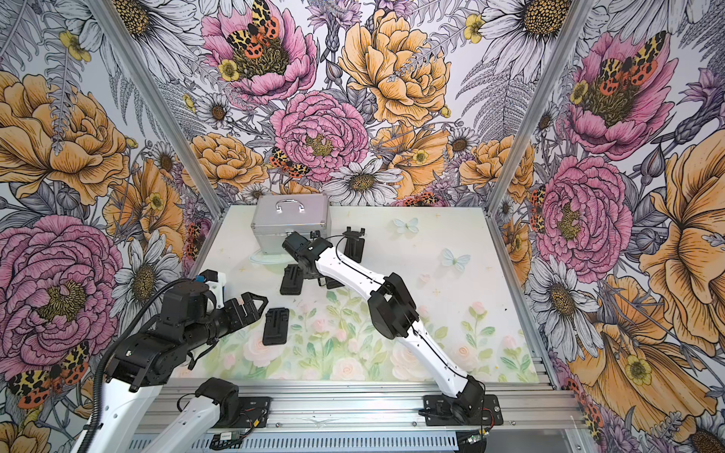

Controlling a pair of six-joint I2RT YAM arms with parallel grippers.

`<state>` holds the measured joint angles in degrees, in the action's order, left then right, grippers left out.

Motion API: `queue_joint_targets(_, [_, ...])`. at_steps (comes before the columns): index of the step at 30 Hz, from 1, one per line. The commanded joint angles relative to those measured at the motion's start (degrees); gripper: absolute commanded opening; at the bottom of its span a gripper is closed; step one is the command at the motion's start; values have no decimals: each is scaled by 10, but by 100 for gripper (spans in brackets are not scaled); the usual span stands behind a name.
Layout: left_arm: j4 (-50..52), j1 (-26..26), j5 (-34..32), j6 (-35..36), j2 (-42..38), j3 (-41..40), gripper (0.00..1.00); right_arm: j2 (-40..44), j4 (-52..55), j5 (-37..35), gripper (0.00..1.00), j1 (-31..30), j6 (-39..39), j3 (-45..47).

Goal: Open the phone stand
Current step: Pick up the phone stand at the center of the board.

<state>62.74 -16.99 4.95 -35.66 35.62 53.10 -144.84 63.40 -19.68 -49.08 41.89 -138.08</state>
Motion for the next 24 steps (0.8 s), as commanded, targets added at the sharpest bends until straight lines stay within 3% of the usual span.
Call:
queue_joint_targets(1, [-20,8,12,-6,0,-9,99,19,1,-2,45,19,-1,22])
queue_joint_targets(18, [-30,8,14,-13,0,-23,99,-23,-3,57,49,33,-22,-3])
queue_joint_targets(24, [-32,7,15,-11,2,-23,99,-21,-3,49,49,33,-9,23])
